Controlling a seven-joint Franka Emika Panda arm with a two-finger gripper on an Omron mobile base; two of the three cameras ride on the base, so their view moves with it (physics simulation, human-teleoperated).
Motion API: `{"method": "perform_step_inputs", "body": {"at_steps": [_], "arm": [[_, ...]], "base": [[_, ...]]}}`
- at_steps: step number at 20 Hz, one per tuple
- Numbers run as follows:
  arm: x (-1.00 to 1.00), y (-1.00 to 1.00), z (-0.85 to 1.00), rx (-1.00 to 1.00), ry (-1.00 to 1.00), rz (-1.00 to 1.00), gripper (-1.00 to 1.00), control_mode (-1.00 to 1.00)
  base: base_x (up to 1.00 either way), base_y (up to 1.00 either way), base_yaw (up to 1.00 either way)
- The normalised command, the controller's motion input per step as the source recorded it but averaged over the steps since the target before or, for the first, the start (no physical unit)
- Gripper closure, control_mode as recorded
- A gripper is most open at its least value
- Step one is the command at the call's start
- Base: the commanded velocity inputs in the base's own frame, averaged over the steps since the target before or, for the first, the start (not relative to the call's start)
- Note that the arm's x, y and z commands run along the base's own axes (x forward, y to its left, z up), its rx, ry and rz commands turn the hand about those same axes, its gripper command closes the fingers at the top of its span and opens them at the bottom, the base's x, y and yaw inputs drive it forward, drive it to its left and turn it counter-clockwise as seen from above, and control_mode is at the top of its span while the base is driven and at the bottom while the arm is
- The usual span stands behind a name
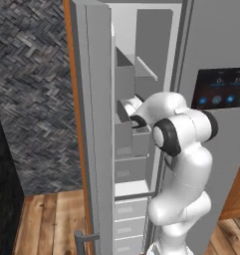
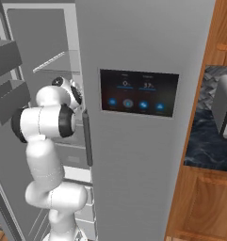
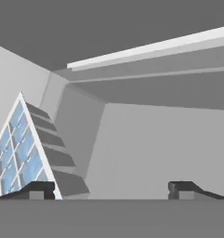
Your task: The ice cube tray has been filled with water. Take the tray and place it in the freezer to make ice. Close the freezer door after placing the tray.
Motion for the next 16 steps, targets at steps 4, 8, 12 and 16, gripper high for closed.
{"method": "perform_step_inputs", "body": {"at_steps": [4, 8, 12, 16], "arm": [[-0.96, -0.48, 0.53, 0.08, 0.0, -0.18, -1.0, -1.0], [-0.98, -0.42, 0.78, 0.12, 0.0, -0.18, -1.0, -1.0], [-1.0, -0.26, 0.75, 0.15, 0.01, -0.16, -1.0, -1.0], [-1.0, -0.03, 0.73, 0.2, 0.08, -0.08, -1.0, -1.0]], "base": [[0.0, 0.0, 0.0], [0.0, 0.0, 0.0], [0.0, 0.0, 0.0], [0.0, 0.0, 0.0]]}}
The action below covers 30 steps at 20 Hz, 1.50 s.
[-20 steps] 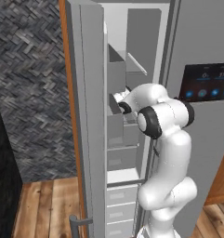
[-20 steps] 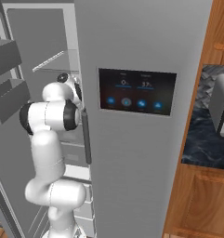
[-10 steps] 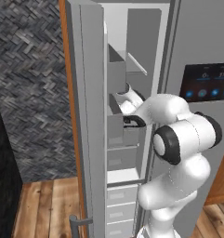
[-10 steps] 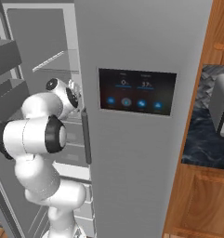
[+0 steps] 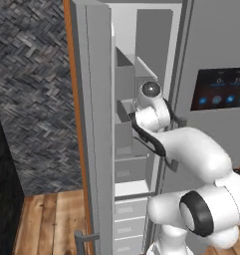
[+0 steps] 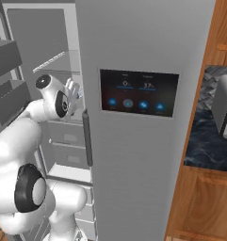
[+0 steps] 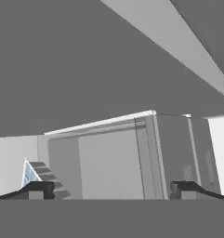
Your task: The ice cube tray has been filled with water. Take the tray and place it in the freezer to make ice. Close the freezer door after placing the tray.
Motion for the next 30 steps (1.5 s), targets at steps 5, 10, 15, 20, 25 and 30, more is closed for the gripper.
{"method": "perform_step_inputs", "body": {"at_steps": [5, 10, 15, 20, 25, 30], "arm": [[-1.0, 0.0, 0.4, 0.22, 0.13, 0.0, -1.0, -1.0], [-1.0, 0.0, -0.12, 0.1, 0.05, 0.01, -1.0, -1.0], [-1.0, 0.0, -0.2, 0.01, 0.0, 0.06, -1.0, -1.0], [-1.0, -0.1, 0.0, 0.04, -0.07, 0.09, -1.0, -1.0], [-0.98, -0.55, 0.26, 0.05, -0.15, 0.03, -1.0, -1.0], [-0.74, -0.59, 0.26, 0.01, -0.06, 0.0, -1.0, -1.0]], "base": [[0.0, 0.0, 0.0], [0.0, 0.0, 0.0], [0.0, 0.0, 0.0], [0.0, 0.0, 0.0], [0.0, 0.0, 0.0], [0.0, 0.0, 0.0]]}}
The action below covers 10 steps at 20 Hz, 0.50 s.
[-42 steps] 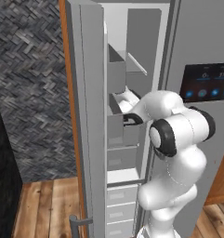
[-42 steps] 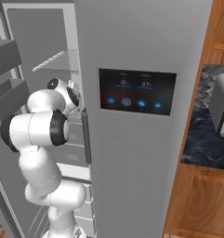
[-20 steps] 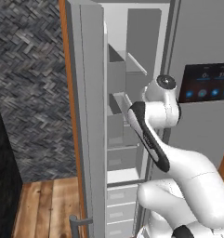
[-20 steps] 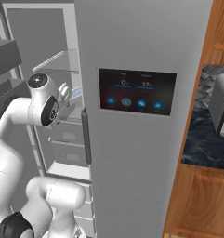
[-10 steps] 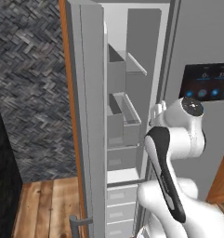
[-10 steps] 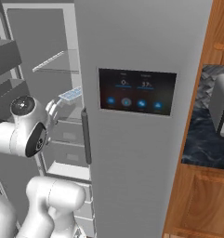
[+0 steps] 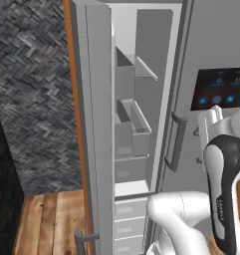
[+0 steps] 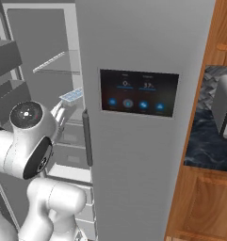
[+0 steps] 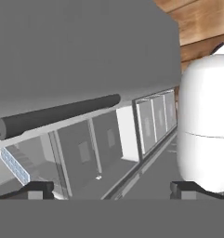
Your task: The ice cube tray has been filled with water. Take the tray and place it in the freezer to make ice. Close the freezer door after placing the tray.
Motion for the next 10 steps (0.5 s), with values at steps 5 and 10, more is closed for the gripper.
{"method": "perform_step_inputs", "body": {"at_steps": [5, 10], "arm": [[-0.37, -0.24, 0.14, 0.01, 0.02, 0.0, -1.0, 1.0], [0.0, 0.0, 0.0, 0.0, 0.0, 0.0, -1.0, 1.0]], "base": [[-0.12, -0.01, 0.0], [-0.79, 0.0, 0.0]]}}
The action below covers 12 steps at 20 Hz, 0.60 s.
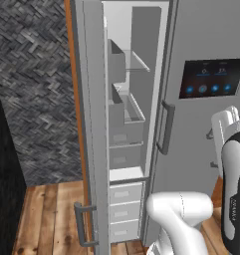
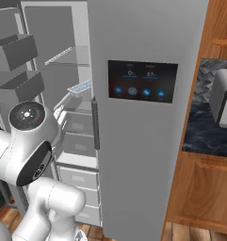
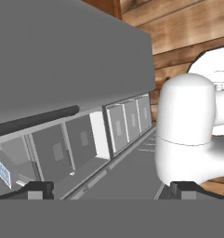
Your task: The ice cube tray has been filled with water. Take the tray and place it in the freezer to make ice. Close the freezer door after placing the tray.
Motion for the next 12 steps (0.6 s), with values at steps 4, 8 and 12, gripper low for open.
{"method": "perform_step_inputs", "body": {"at_steps": [4, 8, 12], "arm": [[0.0, 0.0, 0.0, 0.0, 0.0, 0.0, -1.0, 1.0], [0.0, 0.0, 0.0, 0.0, 0.0, 0.0, -1.0, 1.0], [0.0, 0.0, 0.0, 0.0, 0.0, 0.0, -1.0, 1.0]], "base": [[-0.69, 0.06, 0.0], [-0.2, 0.29, 0.0], [0.0, 0.44, 0.0]]}}
